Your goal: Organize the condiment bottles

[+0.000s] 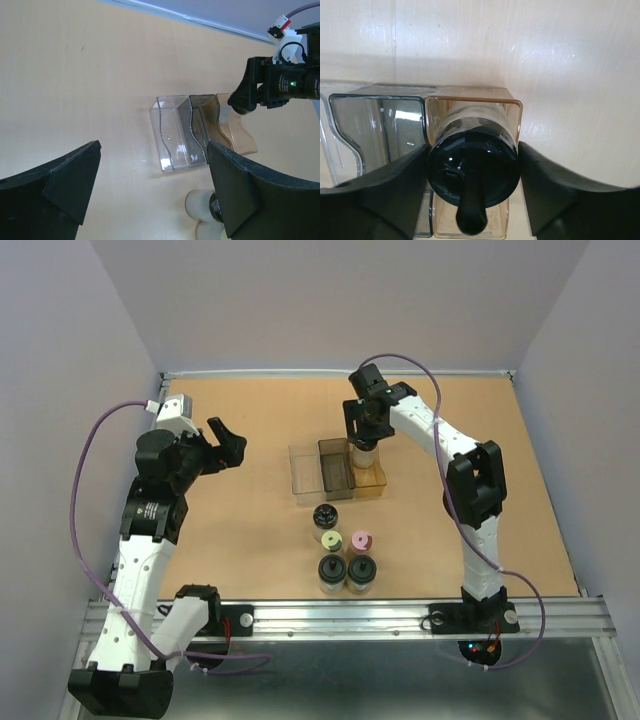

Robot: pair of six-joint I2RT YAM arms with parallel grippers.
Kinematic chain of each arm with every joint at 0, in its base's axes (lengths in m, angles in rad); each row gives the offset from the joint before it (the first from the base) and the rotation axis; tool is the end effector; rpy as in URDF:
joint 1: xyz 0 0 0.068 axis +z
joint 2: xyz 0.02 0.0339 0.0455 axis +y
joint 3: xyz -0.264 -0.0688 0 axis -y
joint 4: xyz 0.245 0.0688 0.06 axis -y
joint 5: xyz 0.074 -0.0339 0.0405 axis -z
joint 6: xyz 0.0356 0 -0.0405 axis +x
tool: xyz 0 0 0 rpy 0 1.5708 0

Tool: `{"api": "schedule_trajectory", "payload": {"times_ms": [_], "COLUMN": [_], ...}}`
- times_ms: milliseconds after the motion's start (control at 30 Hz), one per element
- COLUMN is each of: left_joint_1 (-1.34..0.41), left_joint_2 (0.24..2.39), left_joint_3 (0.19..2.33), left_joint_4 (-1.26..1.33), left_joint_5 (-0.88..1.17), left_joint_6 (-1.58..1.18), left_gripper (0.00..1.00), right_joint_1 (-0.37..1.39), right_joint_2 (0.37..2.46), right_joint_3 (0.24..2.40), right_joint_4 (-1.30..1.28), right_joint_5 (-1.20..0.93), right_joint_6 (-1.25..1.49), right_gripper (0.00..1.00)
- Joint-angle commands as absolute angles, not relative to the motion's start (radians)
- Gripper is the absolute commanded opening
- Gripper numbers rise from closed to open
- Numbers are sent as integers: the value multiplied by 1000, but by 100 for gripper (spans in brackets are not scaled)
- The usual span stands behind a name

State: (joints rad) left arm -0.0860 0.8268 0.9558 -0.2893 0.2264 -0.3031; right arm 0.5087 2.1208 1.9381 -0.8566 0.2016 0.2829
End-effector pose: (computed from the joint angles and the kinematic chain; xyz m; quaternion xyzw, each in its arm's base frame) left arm 0.1824 -0.0237 0.3814 -0.0092 0.7601 -0.2089 0.6153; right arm 0.4096 0.2202 0.2592 -0.0819 0.9569 0.0112 0.2785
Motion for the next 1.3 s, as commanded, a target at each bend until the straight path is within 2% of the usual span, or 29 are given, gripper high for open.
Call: {"api": "schedule_trajectory", "payload": {"times_ms": [0,133,267,433,567,667,900,1267], "left_joint_1": [-92,-92,-91,-91,-91,-91,-91,-91], "left_joint_2": [825,839,848,853,859,868,868,813], "left_joint_3": [950,959,966,971,966,966,953,922], "left_joint_4": [-259,-249,-236,-207,-170,-138,-129,-143], "left_joint_5": [218,224,224,219,222,233,230,209], "left_joint_6": [-284,-288,-295,-314,-343,-367,-400,-408], "left_gripper": [99,99,99,99,99,99,99,99], "right_joint_1": [505,505,505,518,664,803,946,1009], "right_joint_2": [2059,1987,1829,1640,1542,1540,1604,1732], "right_joint_3": [1968,1941,1884,1720,1626,1588,1562,1537], "right_joint_4": [-824,-827,-825,-831,-856,-857,-842,-831], "right_joint_5": [215,236,241,77,35,58,107,147], "right_joint_6": [253,262,279,253,255,279,337,353], "right_gripper": [100,100,100,100,100,100,100,100]}}
